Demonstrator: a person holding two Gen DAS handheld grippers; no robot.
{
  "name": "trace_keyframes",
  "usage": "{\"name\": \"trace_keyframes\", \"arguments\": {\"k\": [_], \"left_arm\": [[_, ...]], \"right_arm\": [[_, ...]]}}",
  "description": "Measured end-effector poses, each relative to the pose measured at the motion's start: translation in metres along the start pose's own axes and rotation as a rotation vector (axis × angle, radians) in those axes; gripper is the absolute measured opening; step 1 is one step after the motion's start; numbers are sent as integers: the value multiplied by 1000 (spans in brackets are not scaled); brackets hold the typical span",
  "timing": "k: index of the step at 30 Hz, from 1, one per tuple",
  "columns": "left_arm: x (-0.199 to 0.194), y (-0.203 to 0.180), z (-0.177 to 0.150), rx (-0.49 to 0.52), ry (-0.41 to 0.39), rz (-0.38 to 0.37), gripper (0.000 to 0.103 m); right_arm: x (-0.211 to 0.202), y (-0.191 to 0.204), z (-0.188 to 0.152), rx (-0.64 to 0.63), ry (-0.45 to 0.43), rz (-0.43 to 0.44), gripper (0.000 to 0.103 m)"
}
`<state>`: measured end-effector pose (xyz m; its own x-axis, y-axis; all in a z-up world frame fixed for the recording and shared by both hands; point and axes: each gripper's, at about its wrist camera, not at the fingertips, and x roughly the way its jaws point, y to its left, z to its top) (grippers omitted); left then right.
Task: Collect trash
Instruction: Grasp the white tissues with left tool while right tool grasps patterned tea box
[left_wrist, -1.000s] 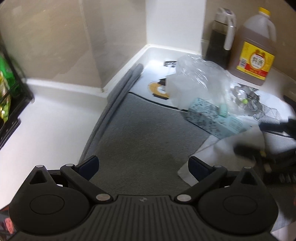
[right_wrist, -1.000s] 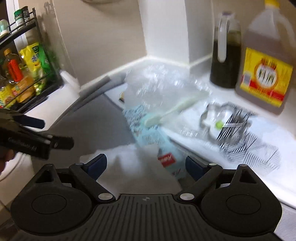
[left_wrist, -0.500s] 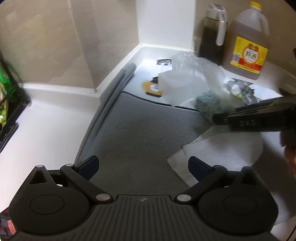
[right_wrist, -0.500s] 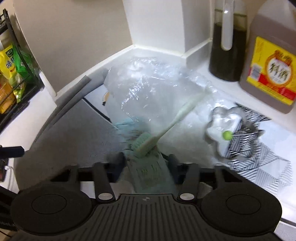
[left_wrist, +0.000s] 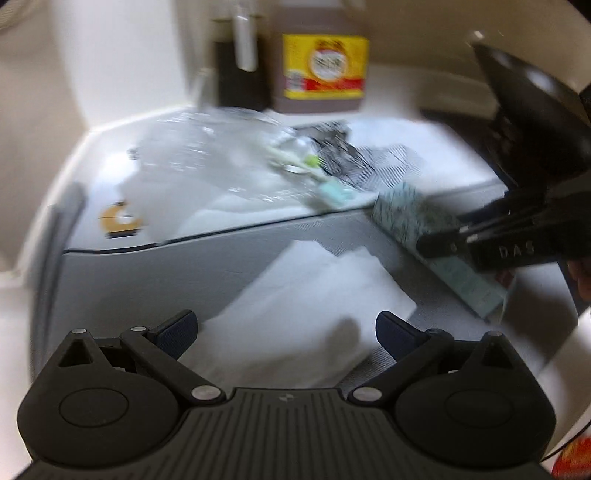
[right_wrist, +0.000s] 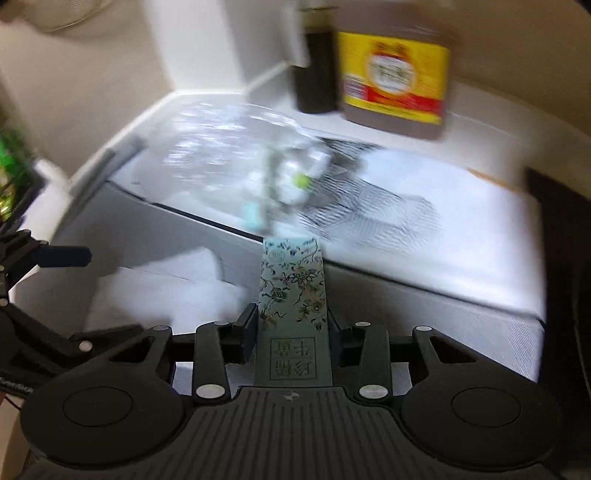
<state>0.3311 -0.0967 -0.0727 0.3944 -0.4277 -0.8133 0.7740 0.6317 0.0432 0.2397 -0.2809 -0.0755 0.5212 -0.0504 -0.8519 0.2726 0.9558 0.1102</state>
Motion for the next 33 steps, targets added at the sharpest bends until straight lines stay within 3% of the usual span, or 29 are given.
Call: {"name": "trace_keyframes", "arguments": {"k": [4,7,9,11,15,23,33], "left_arm": [[25,-7,3,87,66,-24,103],[38,-1,8,79,86,-60,103],[40,0,10,79,88,-61,103],[38,-3,11,95,98,-83,103],[32,-7,6,141,98,-137,103],[37,-6,2,135,62,-103,103],[34,-1,-1,108,13,-95,103]], "right_arm": [[-3,-4,-14,-14,3,-15,41],[-3,-6,-22,-12,-6,-5,42],[-3,-8,-26,-3,-18,13,47],[-2,-10,-28,6,-26,39,59],[0,-5,-29,-30,-36,39,64],[4,8,-33,-98,-46,15,79],[7,8,-37,-127,-80,-83,80]]}}
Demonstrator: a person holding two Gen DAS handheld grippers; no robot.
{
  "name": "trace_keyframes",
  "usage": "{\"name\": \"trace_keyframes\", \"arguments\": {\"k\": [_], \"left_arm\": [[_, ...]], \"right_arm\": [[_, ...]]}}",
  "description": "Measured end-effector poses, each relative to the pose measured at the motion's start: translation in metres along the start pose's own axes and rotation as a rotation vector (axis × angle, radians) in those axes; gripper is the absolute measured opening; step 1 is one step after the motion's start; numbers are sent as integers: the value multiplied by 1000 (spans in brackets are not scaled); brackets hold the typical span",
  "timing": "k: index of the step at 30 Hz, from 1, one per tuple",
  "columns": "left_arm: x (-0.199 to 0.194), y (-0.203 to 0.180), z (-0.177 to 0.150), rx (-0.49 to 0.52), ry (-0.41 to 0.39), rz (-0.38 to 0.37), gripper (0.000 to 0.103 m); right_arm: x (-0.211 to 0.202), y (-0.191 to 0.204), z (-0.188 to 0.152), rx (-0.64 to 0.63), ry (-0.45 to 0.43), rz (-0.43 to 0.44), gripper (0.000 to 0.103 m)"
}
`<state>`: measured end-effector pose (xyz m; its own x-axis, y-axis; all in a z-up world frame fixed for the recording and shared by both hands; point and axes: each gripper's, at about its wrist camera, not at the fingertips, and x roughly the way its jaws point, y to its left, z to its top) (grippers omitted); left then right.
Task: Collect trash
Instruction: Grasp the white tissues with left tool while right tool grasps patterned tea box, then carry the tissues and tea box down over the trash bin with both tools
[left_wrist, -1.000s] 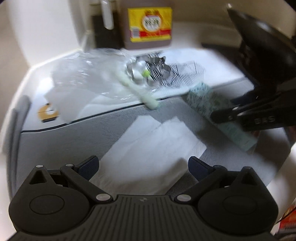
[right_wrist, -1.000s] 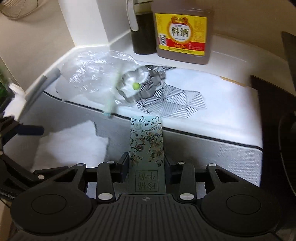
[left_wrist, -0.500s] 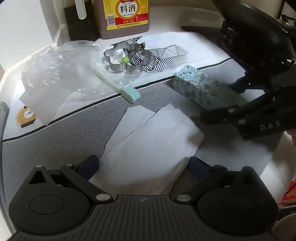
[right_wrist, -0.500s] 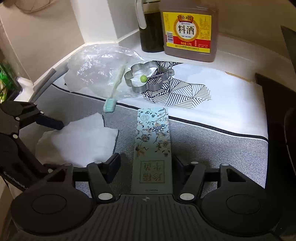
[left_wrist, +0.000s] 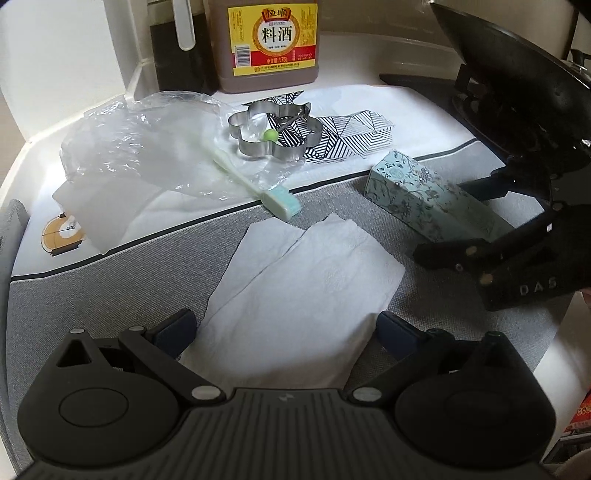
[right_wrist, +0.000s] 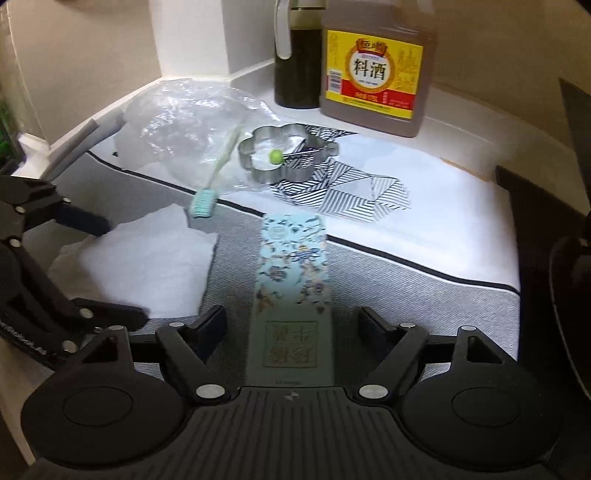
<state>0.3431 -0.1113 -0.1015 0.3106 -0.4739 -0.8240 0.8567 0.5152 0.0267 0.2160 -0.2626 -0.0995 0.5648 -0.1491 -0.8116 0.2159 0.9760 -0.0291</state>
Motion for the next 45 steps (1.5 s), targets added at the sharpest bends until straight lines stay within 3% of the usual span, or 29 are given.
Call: {"name": "trace_keyframes", "arguments": {"k": [10,11,12,13,14,15,16,17,24,30,37,45], "left_arm": [[0,-1,0,-18,-17,20,103],[-1,-2,0,-29,-20,34,103],[-3,-2,-1,-40,-28,45,97],[-6,-3,-2,-47,-46,48,91],[-10,-3,-2,-52,-65,58,70],[-14,-2,-2,-63,-74,73,45],[-16,0,-2,-83,-73,82,32],[-18,2,-3,-106,-69,88,12],[-40,3,-20,-214,-78,139,9],[-86,-18,-51,-263,-96,185,9],[-152,-43,-111,-355,-95,191,9],[-205,-59,-186,-476,-25,269,9]], "right_arm": [[-3,1,-4,-2,-15,-4,81],[-4,1,-4,0,-16,-9,76],[-6,1,-4,2,-21,-12,70],[-8,1,-4,1,-27,-12,52],[-9,1,-3,2,-27,-13,41],[-9,0,-3,4,-22,-17,41],[-10,0,-3,6,-22,-17,41],[-10,0,-4,11,-25,-18,41],[-25,3,-8,41,-56,-2,41],[-61,12,-11,41,-124,36,41],[-111,48,-25,-66,-149,158,41],[-144,102,-56,-181,-60,337,42]]}}
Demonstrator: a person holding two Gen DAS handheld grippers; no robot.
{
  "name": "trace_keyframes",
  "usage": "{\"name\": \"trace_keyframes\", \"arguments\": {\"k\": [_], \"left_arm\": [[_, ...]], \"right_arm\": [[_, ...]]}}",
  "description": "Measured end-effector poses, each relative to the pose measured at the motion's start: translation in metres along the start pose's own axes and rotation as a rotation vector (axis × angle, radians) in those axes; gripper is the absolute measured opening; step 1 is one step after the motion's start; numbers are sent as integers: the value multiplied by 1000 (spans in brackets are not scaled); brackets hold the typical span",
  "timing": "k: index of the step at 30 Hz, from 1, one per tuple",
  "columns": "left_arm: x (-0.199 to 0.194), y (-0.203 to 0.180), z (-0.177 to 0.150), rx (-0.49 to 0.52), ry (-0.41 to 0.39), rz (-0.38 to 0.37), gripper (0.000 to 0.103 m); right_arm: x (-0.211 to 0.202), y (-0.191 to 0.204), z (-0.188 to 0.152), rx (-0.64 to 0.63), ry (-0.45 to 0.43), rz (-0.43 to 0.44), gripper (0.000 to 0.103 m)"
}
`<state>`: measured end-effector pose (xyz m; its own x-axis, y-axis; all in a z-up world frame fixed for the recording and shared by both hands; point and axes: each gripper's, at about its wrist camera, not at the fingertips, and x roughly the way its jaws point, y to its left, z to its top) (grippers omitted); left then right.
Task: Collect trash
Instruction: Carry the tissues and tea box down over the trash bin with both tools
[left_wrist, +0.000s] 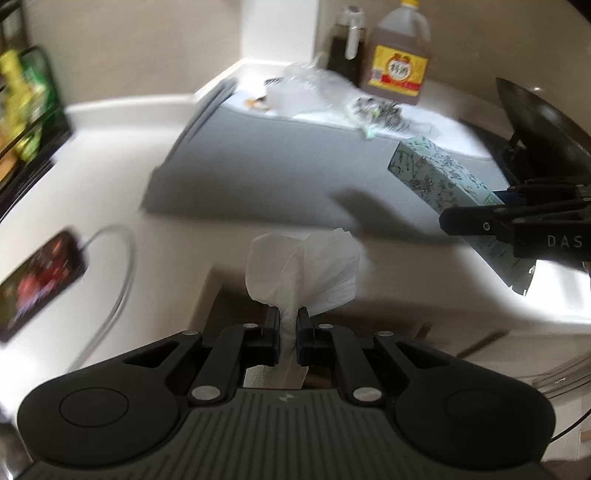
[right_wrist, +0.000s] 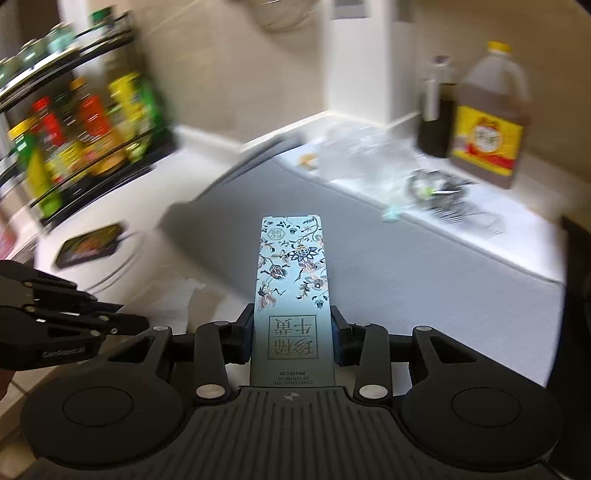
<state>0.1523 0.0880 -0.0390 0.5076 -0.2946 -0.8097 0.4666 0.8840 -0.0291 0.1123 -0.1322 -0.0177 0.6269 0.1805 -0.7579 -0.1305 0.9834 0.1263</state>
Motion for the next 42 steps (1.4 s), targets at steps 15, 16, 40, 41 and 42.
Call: {"name": "trace_keyframes", "arguments": {"k": [15,16,40,41,42], "left_arm": [[-28,17,-105,-83,124,47,9],[-26,17,-109,-86,134,50,9],[90,10,-181,-128,415,46,9],[95,9,-182,-127,426,47,9],[101,9,-183,-129,438,46,9]], "right_arm": [[14,90,-46,-149,189,188,42],[17,92,-49,-152,203,190,42],[136,103,-155,-241,545,103,42],[141,105,-158,-245,552,100,42],[145,106,-161,-251,560,97,42]]}}
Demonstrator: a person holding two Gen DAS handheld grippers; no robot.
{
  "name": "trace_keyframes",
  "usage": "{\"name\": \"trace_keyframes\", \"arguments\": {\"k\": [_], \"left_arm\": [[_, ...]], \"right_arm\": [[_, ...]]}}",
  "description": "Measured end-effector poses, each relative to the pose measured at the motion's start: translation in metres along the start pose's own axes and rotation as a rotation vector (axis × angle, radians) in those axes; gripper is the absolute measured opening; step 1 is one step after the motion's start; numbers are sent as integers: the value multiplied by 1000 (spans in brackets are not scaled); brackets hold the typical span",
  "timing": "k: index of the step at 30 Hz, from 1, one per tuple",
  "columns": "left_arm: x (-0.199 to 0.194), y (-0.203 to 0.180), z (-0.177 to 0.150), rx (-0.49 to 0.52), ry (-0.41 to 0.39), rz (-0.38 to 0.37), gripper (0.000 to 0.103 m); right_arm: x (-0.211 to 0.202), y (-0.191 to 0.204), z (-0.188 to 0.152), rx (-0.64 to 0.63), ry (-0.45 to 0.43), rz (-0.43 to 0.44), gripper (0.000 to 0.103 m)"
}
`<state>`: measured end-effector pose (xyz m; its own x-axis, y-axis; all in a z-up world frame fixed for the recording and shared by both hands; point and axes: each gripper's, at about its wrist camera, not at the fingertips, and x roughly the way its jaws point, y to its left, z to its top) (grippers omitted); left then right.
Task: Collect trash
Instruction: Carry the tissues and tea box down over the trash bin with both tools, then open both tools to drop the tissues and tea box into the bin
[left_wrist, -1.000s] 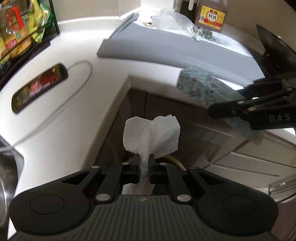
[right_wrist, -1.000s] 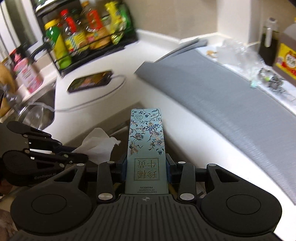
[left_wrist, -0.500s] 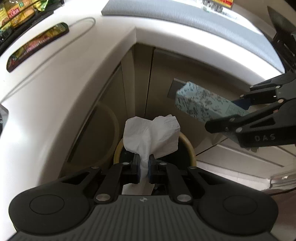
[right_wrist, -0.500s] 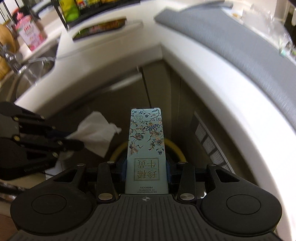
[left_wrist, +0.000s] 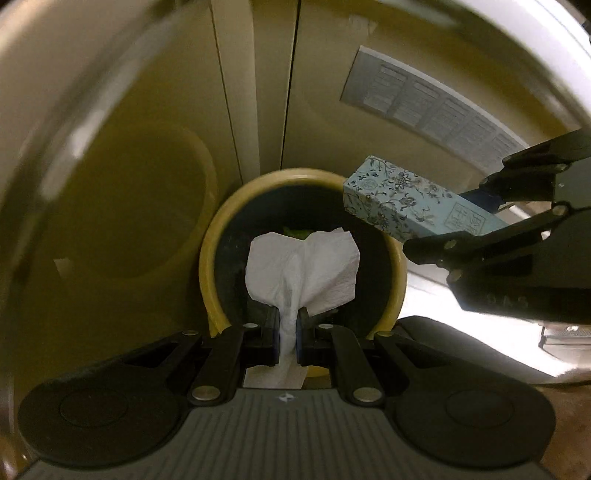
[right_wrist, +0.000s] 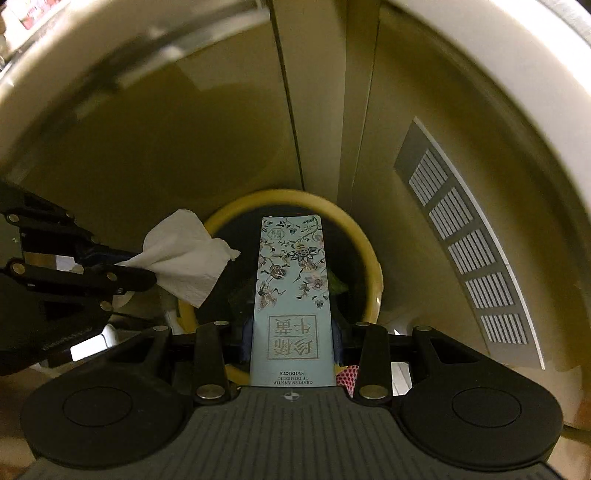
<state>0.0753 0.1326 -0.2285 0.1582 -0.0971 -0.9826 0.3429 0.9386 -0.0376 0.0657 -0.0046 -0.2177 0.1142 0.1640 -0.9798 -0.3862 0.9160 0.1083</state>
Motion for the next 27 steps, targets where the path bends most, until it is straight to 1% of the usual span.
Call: {"name": "trace_keyframes", "arguments": {"k": [5,10,13,18,21,24,27], "left_arm": [[25,-4,6,-6,42,15,9],[47,6,4,-58,82,11,9],[62,9,10,-79,102,16,9],[84,8,10,-57,127,44,9],[93,5,11,-33,129,61,9],[100,3,13,-28,141,59,9],[107,5,15,-44,154,56,9]], "right_arm": [[24,0,0,-2,38,-15,42],[47,-6,2,19,68,-21,42],[60,-11,0,37,89,-14,42],[80,-20,-4,62,132,-21,42],[87,-19,-6,50,132,-21,42],[95,-17,-6,44,137,-22,42],[105,-18,-4,41,144,-26,42]]}}
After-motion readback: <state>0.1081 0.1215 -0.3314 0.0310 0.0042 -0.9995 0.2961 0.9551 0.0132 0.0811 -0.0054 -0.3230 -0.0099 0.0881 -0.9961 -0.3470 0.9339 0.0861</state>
